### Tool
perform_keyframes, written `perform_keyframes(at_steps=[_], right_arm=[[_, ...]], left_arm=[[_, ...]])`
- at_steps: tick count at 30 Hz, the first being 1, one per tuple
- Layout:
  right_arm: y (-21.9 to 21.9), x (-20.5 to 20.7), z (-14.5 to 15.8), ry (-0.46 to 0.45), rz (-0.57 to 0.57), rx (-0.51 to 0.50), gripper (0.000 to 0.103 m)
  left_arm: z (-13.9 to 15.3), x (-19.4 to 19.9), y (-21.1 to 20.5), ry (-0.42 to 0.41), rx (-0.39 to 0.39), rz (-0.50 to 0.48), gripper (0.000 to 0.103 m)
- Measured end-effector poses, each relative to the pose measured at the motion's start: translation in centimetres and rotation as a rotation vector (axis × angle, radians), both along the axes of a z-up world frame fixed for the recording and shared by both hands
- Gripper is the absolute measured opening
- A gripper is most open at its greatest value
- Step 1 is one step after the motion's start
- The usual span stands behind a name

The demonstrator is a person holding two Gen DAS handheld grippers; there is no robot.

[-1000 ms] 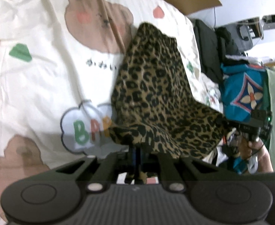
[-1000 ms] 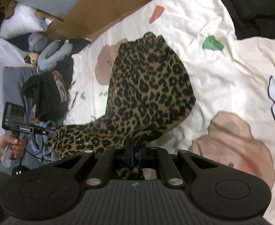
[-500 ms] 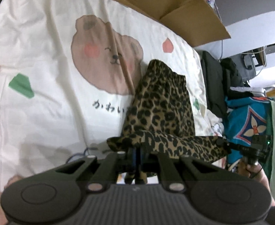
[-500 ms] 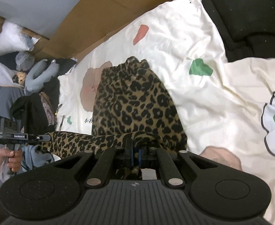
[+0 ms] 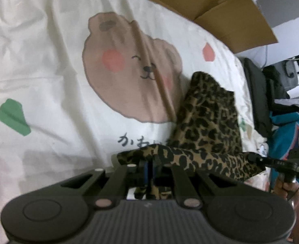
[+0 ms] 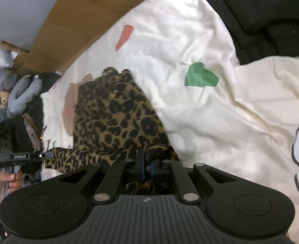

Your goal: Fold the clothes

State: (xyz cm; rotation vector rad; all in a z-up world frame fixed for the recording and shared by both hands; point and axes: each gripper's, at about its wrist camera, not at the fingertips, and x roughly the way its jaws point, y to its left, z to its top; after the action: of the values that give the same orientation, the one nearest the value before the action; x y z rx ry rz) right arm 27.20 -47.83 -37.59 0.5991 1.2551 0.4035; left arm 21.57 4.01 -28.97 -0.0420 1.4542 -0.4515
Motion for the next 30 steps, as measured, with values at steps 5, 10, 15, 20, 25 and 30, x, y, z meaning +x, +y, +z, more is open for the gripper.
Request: perform_keyframes(at_steps=[5, 10, 15, 20, 25, 30], right_arm=[[0.2, 0.2, -0.4, -0.003, -0.009, 0.023, 0.032], [0.7, -0.7, 1.5, -0.045, 0.059, -0.023, 0.053], [0.8, -2.7, 3.1, -0.099, 0.119, -0.094, 0.064], [2.2, -4.3, 2.7, -0.142, 0.213, -0.191, 0.064], [3.4, -4.7, 2.2, -0.179, 0.261, -0.27, 0.064], [5.0, -4.1, 1.6, -0.201, 0.305, -0.367, 0.062]], left_arm=[[-0.3, 0.1, -0.1, -0.01, 0.016, 0.0, 0.026], [1.1, -1.5, -0.5, -0.032, 0.035, -0.057, 0.056], [1.2, -3.1, -0.6, -0.042, 0.07, -0.103, 0.064], [-0.2, -4.4, -0.9, -0.024, 0.092, -0.165, 0.054], [-1.9, -5.2, -1.4, -0.033, 0.161, -0.22, 0.051], [-2.9, -4.7, -1.9, -0.067, 0.199, -0.245, 0.045]])
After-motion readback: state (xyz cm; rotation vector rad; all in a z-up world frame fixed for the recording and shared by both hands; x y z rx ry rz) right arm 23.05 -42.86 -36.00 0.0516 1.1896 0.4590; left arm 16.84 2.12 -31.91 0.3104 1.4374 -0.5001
